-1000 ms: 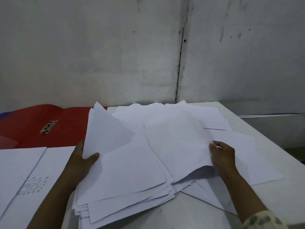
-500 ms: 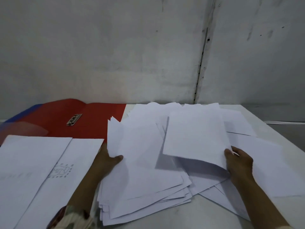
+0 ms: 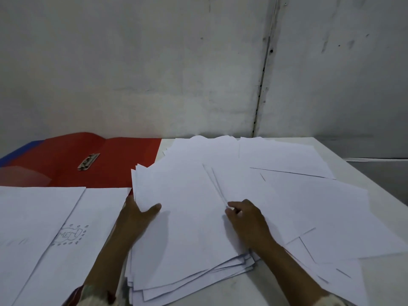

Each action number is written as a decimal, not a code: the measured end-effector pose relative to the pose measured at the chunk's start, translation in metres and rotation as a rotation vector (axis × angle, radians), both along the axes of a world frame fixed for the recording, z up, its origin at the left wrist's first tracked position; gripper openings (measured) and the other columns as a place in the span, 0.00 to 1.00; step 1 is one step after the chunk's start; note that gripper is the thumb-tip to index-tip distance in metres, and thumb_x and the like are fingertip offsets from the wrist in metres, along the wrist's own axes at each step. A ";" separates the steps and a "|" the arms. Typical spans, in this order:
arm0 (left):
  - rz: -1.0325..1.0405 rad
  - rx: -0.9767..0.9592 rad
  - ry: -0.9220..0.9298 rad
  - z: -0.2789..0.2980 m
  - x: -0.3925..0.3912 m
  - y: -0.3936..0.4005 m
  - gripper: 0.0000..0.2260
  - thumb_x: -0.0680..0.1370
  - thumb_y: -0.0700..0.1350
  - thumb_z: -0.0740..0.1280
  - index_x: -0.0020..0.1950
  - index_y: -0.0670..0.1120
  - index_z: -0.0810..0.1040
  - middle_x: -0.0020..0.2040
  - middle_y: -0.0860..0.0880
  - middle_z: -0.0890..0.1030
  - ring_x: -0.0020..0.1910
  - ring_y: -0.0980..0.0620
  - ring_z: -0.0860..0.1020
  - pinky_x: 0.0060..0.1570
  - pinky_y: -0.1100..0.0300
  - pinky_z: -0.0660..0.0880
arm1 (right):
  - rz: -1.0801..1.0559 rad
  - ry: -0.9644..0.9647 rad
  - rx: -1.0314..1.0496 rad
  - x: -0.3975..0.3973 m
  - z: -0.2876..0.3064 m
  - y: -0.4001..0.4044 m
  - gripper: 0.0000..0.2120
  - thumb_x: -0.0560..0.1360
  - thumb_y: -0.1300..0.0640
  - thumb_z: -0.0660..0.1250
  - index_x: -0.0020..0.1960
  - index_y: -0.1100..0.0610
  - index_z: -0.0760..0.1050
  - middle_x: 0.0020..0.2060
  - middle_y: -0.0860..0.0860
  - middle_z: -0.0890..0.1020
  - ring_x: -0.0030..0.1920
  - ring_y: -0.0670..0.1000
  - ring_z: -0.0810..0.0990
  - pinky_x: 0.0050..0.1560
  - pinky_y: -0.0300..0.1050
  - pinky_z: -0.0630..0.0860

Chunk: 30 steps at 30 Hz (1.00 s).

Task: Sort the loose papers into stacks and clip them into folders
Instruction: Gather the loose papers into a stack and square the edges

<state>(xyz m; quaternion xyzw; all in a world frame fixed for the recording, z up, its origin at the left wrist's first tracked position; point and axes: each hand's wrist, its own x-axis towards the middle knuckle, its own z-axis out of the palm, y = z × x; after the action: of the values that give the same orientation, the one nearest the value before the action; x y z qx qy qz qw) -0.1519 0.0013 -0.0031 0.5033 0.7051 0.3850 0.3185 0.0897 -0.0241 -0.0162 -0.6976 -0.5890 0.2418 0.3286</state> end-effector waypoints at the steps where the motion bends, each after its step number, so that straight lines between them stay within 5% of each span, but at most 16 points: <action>1: -0.009 -0.003 0.028 -0.001 -0.001 0.000 0.32 0.71 0.45 0.72 0.71 0.42 0.61 0.66 0.41 0.72 0.63 0.39 0.71 0.60 0.49 0.69 | -0.011 -0.019 0.021 0.002 0.000 0.002 0.16 0.78 0.52 0.62 0.64 0.54 0.74 0.61 0.52 0.75 0.59 0.50 0.75 0.53 0.37 0.67; 4: -0.024 -0.010 0.063 -0.003 -0.002 0.000 0.33 0.71 0.42 0.72 0.71 0.42 0.60 0.66 0.40 0.72 0.63 0.39 0.71 0.59 0.49 0.69 | -0.152 -0.142 0.057 0.020 0.002 0.011 0.20 0.76 0.48 0.63 0.66 0.54 0.72 0.66 0.54 0.70 0.66 0.53 0.67 0.62 0.43 0.65; 7: -0.041 0.001 0.071 -0.005 -0.002 0.001 0.33 0.71 0.42 0.72 0.72 0.43 0.60 0.66 0.40 0.72 0.64 0.39 0.71 0.61 0.48 0.68 | -0.270 -0.367 -0.146 0.048 0.003 0.018 0.34 0.74 0.39 0.61 0.73 0.55 0.59 0.72 0.55 0.60 0.73 0.57 0.55 0.70 0.53 0.57; 11: -0.061 0.046 0.086 -0.005 0.003 0.000 0.29 0.72 0.40 0.71 0.71 0.43 0.63 0.66 0.41 0.73 0.64 0.40 0.71 0.60 0.51 0.67 | -0.326 -0.385 -0.270 0.073 0.010 0.026 0.44 0.69 0.33 0.64 0.73 0.58 0.54 0.69 0.57 0.65 0.70 0.59 0.61 0.66 0.54 0.61; 14: -0.063 0.078 0.100 -0.005 0.006 0.000 0.26 0.73 0.40 0.70 0.69 0.42 0.66 0.64 0.41 0.75 0.62 0.41 0.72 0.58 0.53 0.68 | -0.266 -0.290 -0.257 0.080 0.017 0.031 0.35 0.72 0.42 0.67 0.70 0.60 0.62 0.65 0.57 0.71 0.67 0.59 0.65 0.61 0.49 0.66; 17: -0.072 0.120 0.074 -0.003 0.008 0.002 0.23 0.74 0.40 0.68 0.68 0.41 0.68 0.63 0.40 0.76 0.60 0.40 0.74 0.54 0.54 0.69 | -0.232 -0.111 -0.120 0.089 0.020 0.034 0.16 0.73 0.56 0.69 0.56 0.63 0.75 0.50 0.58 0.79 0.50 0.56 0.75 0.47 0.43 0.70; 20: -0.098 0.165 0.019 0.000 0.009 0.003 0.22 0.75 0.39 0.67 0.68 0.41 0.68 0.62 0.41 0.76 0.58 0.41 0.75 0.52 0.56 0.68 | -0.212 0.031 0.015 0.097 0.025 0.030 0.04 0.73 0.62 0.68 0.44 0.63 0.74 0.40 0.57 0.77 0.40 0.55 0.73 0.36 0.43 0.66; 24: -0.099 0.220 -0.051 0.004 0.009 0.003 0.22 0.76 0.41 0.66 0.69 0.45 0.67 0.63 0.43 0.75 0.55 0.46 0.73 0.56 0.53 0.69 | -0.312 0.142 0.179 0.110 0.030 0.024 0.03 0.74 0.62 0.67 0.44 0.62 0.74 0.39 0.57 0.77 0.41 0.56 0.74 0.37 0.42 0.67; 30: -0.126 0.224 -0.041 0.006 0.015 0.006 0.21 0.76 0.40 0.66 0.68 0.44 0.68 0.58 0.46 0.76 0.52 0.49 0.73 0.53 0.56 0.68 | -0.617 0.404 0.349 0.137 0.040 0.017 0.14 0.76 0.61 0.64 0.59 0.66 0.74 0.49 0.57 0.77 0.48 0.56 0.74 0.50 0.44 0.69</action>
<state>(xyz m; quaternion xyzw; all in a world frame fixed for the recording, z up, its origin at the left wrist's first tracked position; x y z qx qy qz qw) -0.1370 0.0069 0.0033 0.5709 0.6179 0.4509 0.2983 0.2270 -0.0076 0.0237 -0.7137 -0.3078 0.1605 0.6083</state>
